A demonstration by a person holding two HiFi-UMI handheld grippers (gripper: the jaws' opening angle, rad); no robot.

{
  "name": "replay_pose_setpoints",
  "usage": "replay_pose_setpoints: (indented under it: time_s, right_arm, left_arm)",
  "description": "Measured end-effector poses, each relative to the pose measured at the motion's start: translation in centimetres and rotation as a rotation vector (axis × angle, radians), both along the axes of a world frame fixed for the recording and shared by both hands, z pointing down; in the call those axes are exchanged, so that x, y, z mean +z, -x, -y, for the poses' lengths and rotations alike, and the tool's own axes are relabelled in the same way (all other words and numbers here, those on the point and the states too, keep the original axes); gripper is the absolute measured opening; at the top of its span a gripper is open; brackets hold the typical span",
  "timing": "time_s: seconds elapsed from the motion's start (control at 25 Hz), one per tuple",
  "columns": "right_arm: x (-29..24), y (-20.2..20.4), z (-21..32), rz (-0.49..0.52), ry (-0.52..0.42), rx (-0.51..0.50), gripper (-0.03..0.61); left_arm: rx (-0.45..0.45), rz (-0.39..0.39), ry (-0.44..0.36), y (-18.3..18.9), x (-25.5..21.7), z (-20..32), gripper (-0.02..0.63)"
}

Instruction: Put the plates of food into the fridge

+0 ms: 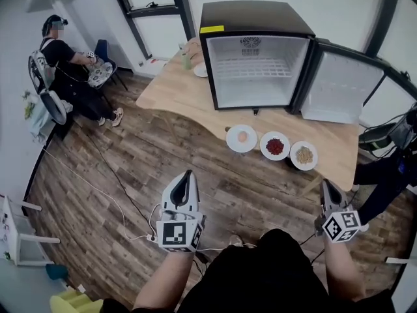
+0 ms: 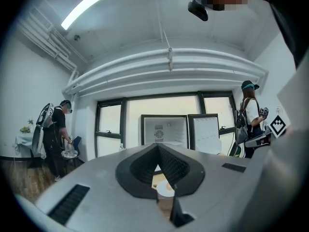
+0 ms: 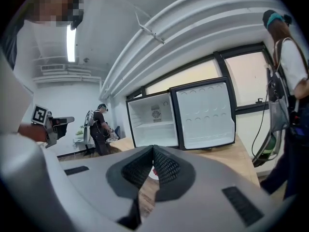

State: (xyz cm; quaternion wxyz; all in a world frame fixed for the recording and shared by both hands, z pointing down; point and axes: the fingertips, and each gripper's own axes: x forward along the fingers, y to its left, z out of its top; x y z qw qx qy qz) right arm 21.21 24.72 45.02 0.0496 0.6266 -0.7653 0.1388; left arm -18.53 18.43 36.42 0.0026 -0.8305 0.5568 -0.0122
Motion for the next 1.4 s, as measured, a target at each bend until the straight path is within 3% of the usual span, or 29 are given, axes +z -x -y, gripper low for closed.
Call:
replay_pose_setpoints:
  time_s: [0.32, 0.56, 1.4]
  right_arm:
    - [0.4, 1.5, -0.1, 0.006, -0.003, 0.003, 0.021]
    - [0.4, 1.5, 3.2, 0.014, -0.011, -0.02, 0.021]
    - [0.9, -0.9, 23.7, 0.045, -0.039, -0.146, 0.021]
  left_arm:
    - [0.028, 0.005, -0.02, 0.5, -0.5, 0.3, 0.004]
    - [0.001, 0.006, -0.018, 0.6, -0.8, 2.3, 0.005]
    - [-0.098, 0.074, -0.032, -3.9, -2.0, 18.8, 0.005]
